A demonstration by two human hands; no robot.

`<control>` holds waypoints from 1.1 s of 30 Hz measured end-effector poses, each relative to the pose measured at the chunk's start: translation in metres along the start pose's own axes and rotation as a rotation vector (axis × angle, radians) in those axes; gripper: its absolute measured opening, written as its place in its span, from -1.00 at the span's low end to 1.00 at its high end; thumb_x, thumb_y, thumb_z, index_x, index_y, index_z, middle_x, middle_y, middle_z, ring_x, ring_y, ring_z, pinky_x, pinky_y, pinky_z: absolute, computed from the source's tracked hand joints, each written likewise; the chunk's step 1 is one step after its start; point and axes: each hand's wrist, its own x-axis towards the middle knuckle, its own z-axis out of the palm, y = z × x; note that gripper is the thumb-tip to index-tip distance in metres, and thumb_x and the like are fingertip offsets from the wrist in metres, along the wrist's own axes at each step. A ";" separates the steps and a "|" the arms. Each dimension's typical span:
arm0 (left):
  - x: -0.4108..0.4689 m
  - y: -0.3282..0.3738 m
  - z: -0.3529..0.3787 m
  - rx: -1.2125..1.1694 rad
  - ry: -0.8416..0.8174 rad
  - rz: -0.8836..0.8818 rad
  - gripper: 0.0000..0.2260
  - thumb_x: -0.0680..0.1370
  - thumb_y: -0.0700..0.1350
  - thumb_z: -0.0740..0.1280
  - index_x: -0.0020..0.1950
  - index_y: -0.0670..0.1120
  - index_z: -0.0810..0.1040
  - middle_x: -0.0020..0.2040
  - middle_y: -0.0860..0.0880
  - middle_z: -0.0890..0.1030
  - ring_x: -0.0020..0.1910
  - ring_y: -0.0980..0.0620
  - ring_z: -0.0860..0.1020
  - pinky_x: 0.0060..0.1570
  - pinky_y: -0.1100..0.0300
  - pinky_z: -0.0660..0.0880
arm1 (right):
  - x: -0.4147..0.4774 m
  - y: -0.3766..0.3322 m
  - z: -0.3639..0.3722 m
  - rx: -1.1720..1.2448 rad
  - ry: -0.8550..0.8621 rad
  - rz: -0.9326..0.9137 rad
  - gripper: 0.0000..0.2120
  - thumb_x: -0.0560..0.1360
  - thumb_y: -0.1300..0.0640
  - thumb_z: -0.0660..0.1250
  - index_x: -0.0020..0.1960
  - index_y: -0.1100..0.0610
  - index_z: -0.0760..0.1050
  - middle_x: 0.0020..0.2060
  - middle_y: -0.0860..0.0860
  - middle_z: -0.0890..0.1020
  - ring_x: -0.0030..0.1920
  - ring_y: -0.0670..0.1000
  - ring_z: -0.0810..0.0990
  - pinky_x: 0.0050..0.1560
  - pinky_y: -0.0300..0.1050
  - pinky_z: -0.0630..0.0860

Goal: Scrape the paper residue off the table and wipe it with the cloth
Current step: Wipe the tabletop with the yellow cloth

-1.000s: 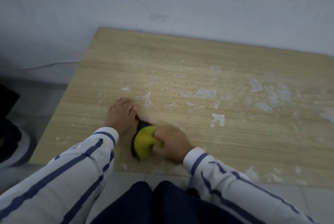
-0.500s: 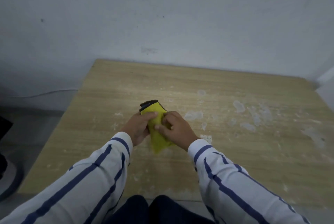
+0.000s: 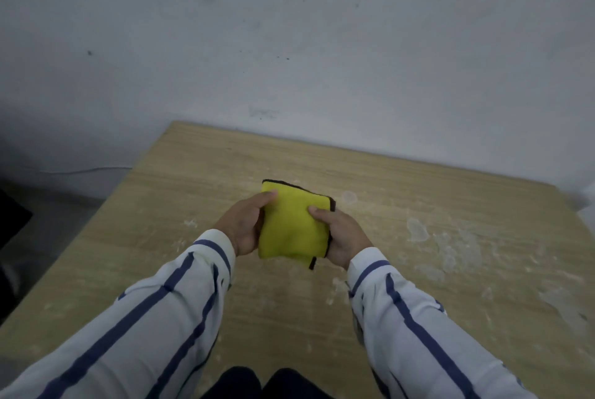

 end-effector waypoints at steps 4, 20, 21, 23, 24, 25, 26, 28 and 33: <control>0.005 0.007 -0.009 0.088 -0.018 0.043 -0.65 0.55 -0.13 0.30 0.33 -0.12 0.43 0.22 -0.15 0.57 0.14 -0.20 0.56 0.11 -0.15 0.51 | 0.024 -0.017 0.016 -0.134 0.109 -0.083 -0.71 0.49 0.19 0.35 0.21 0.14 0.50 0.05 0.14 0.65 0.01 0.20 0.63 0.04 0.22 0.57; 0.048 0.090 -0.102 -0.153 0.041 -0.002 -0.70 0.63 -0.14 0.07 0.27 -0.23 0.42 0.07 -0.22 0.60 -0.01 -0.17 0.59 -0.13 -0.03 0.50 | 0.102 -0.034 0.113 -0.140 0.196 -0.004 -0.63 0.49 0.10 0.37 0.26 0.15 0.46 0.08 0.15 0.62 0.04 0.18 0.61 0.05 0.12 0.58; 0.049 0.094 -0.106 -0.167 0.020 -0.005 -0.70 0.62 -0.14 0.06 0.26 -0.23 0.43 0.04 -0.21 0.61 -0.05 -0.16 0.59 -0.17 -0.01 0.49 | 0.105 -0.030 0.115 -0.112 0.189 0.025 -0.64 0.48 0.07 0.38 0.25 0.14 0.47 0.08 0.14 0.61 0.05 0.17 0.60 0.05 0.10 0.57; 0.053 0.101 -0.112 -0.180 -0.008 -0.015 -0.70 0.62 -0.14 0.06 0.26 -0.23 0.43 0.03 -0.21 0.61 -0.08 -0.15 0.59 -0.20 0.01 0.49 | 0.107 -0.021 0.122 0.004 0.133 0.111 -0.69 0.48 0.05 0.37 0.18 0.12 0.49 0.07 0.14 0.62 0.04 0.17 0.59 0.00 0.11 0.56; 0.055 0.104 -0.116 -0.176 -0.014 -0.018 -0.71 0.62 -0.14 0.06 0.26 -0.22 0.43 0.03 -0.20 0.61 -0.09 -0.14 0.59 -0.22 0.02 0.50 | 0.108 -0.019 0.127 0.059 0.100 0.134 -0.73 0.48 0.07 0.36 0.15 0.12 0.50 0.06 0.15 0.63 0.03 0.18 0.59 -0.03 0.11 0.55; 0.057 0.106 -0.121 -0.171 -0.017 -0.021 -0.71 0.63 -0.13 0.06 0.25 -0.20 0.43 0.02 -0.18 0.61 -0.10 -0.13 0.60 -0.25 0.05 0.53 | 0.109 -0.018 0.132 0.077 0.078 0.128 -0.76 0.49 0.12 0.34 0.14 0.13 0.50 0.04 0.16 0.63 0.02 0.18 0.59 -0.05 0.11 0.54; 0.058 0.110 -0.126 -0.165 -0.017 -0.019 -0.73 0.63 -0.13 0.07 0.23 -0.19 0.45 0.01 -0.17 0.61 -0.12 -0.11 0.60 -0.29 0.07 0.56 | 0.114 -0.017 0.136 0.089 0.064 0.097 -0.77 0.50 0.19 0.32 0.15 0.16 0.50 0.04 0.18 0.63 0.02 0.20 0.60 -0.03 0.12 0.55; 0.061 0.118 -0.141 -0.134 -0.034 0.009 -0.77 0.63 -0.17 0.09 0.17 -0.17 0.49 -0.03 -0.16 0.62 -0.19 -0.08 0.62 -0.33 0.13 0.60 | 0.128 -0.019 0.146 0.046 0.093 0.017 -0.74 0.48 0.31 0.31 0.17 0.21 0.48 0.07 0.21 0.62 0.05 0.23 0.60 0.05 0.17 0.56; 0.079 0.146 -0.175 0.061 0.026 0.068 -0.66 0.57 -0.37 0.09 0.22 -0.05 0.45 -0.03 -0.10 0.55 -0.20 -0.03 0.51 -0.42 0.23 0.52 | 0.178 -0.028 0.181 -0.269 0.215 -0.050 -0.63 0.37 0.23 0.41 0.15 0.13 0.45 0.08 0.16 0.60 0.04 0.20 0.60 0.08 0.21 0.57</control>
